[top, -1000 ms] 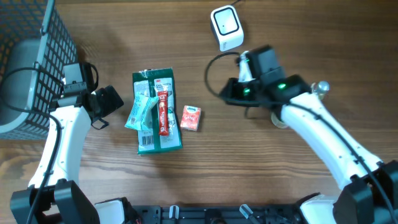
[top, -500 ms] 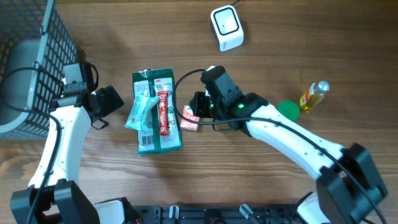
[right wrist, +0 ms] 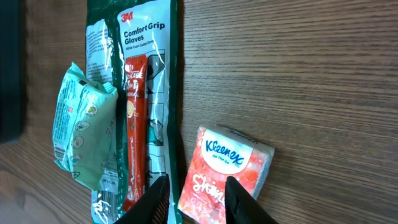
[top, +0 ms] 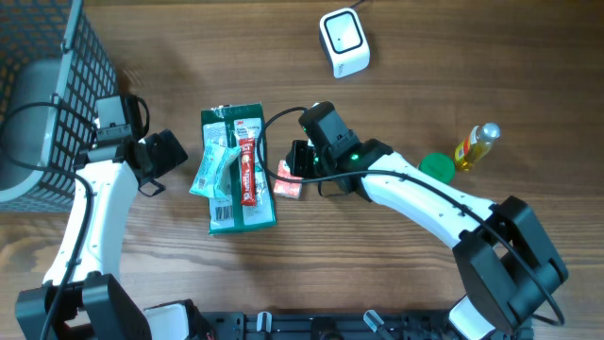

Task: Scan the item barcode
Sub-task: 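Move the right gripper left and grasp the Kleenex tissue pack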

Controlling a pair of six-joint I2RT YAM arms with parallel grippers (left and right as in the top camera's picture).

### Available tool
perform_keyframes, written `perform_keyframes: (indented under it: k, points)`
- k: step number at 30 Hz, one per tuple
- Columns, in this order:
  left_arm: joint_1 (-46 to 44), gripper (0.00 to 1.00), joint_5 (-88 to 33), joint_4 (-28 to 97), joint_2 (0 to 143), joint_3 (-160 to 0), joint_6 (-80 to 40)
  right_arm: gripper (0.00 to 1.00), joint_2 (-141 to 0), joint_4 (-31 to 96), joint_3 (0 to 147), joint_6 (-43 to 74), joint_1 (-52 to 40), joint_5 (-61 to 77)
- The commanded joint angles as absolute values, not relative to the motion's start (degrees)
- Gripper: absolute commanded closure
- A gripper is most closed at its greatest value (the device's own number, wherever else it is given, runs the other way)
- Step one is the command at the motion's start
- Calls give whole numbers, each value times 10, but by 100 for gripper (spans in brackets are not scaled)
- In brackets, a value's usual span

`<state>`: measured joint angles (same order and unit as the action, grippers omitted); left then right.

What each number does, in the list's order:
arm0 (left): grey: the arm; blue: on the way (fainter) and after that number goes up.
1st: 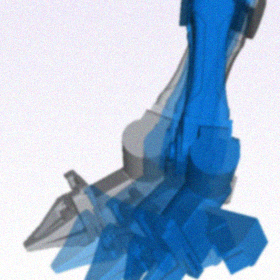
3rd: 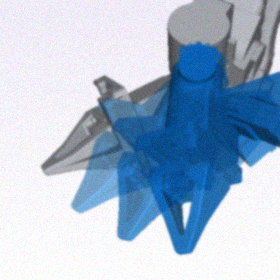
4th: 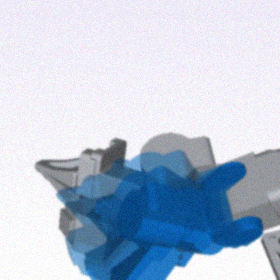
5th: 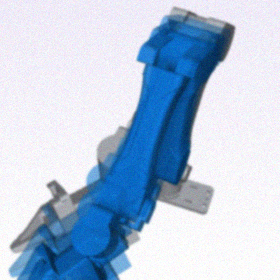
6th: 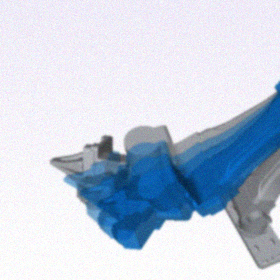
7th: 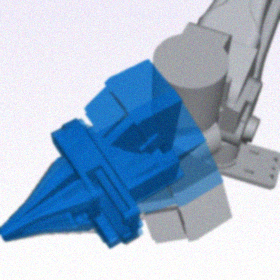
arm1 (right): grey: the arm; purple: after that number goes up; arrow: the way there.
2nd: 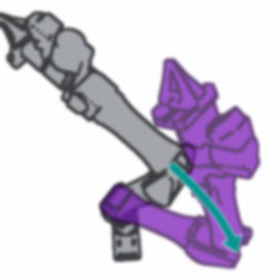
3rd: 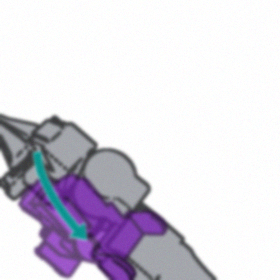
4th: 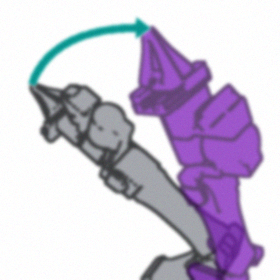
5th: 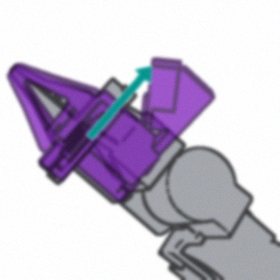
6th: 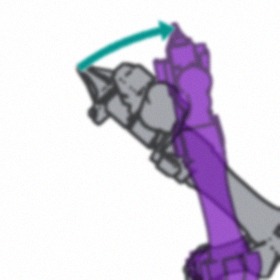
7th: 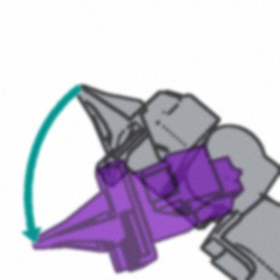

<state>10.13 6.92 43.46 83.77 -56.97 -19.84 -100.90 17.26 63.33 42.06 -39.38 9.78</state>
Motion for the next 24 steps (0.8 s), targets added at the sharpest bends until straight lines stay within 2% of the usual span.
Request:
perform_keyframes:
  k: [1,8,12,16,24]
  points:
    - [104,0,67,433,830,-578,-197,73,-1018,172,629,439,-392,90]
    - [104,0,67,433,830,-578,-198,73,-1018,173,629,441,-392,88]
    - [104,0,67,433,830,-578,-198,74,-1018,217,629,504,-392,90]
    - [104,0,67,433,830,-578,-198,64,-1018,223,629,521,-409,89]
    - [104,0,67,433,830,-578,-197,63,-1018,205,603,544,-424,49]
